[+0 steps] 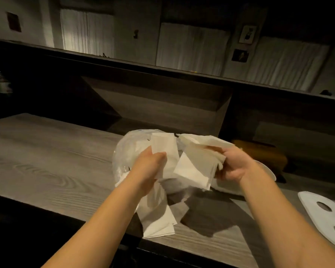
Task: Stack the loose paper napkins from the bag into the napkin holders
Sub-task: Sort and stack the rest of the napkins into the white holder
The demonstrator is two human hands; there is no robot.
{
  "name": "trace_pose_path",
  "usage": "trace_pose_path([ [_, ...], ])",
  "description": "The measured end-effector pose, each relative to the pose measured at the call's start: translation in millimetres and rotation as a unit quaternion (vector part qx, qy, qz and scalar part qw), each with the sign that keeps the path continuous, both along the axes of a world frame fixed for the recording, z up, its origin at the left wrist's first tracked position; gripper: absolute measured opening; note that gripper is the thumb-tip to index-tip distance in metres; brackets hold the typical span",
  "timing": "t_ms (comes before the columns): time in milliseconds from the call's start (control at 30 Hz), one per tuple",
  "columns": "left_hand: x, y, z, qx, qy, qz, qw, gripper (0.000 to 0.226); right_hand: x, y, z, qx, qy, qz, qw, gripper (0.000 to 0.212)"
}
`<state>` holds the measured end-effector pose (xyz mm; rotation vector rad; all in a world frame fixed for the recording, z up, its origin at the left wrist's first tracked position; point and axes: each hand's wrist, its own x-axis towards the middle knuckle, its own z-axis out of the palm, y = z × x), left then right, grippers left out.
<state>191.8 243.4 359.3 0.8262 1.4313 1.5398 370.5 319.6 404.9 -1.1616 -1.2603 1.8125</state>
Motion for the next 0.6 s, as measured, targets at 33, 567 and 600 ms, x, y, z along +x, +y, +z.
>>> trace_pose_path([
  [33, 10.8, 2.7, 0.3, -0.022, 0.020, -0.014, 0.999, 0.016, 3.0, -1.8, -4.2, -0.008, -0.022, 0.006, 1.000, 0.022],
  [567, 64.5, 24.9, -19.5, -0.001, -0.039, -0.001, 0.999, 0.030, 71.0, 0.5, -36.4, -0.045, -0.080, -0.039, 0.995, 0.019],
  [600, 63.6, 26.5, -19.0, 0.029, 0.003, 0.026, 0.999, 0.031, 72.8, 1.1, -37.1, -0.046, -0.082, -0.036, 0.995, 0.018],
])
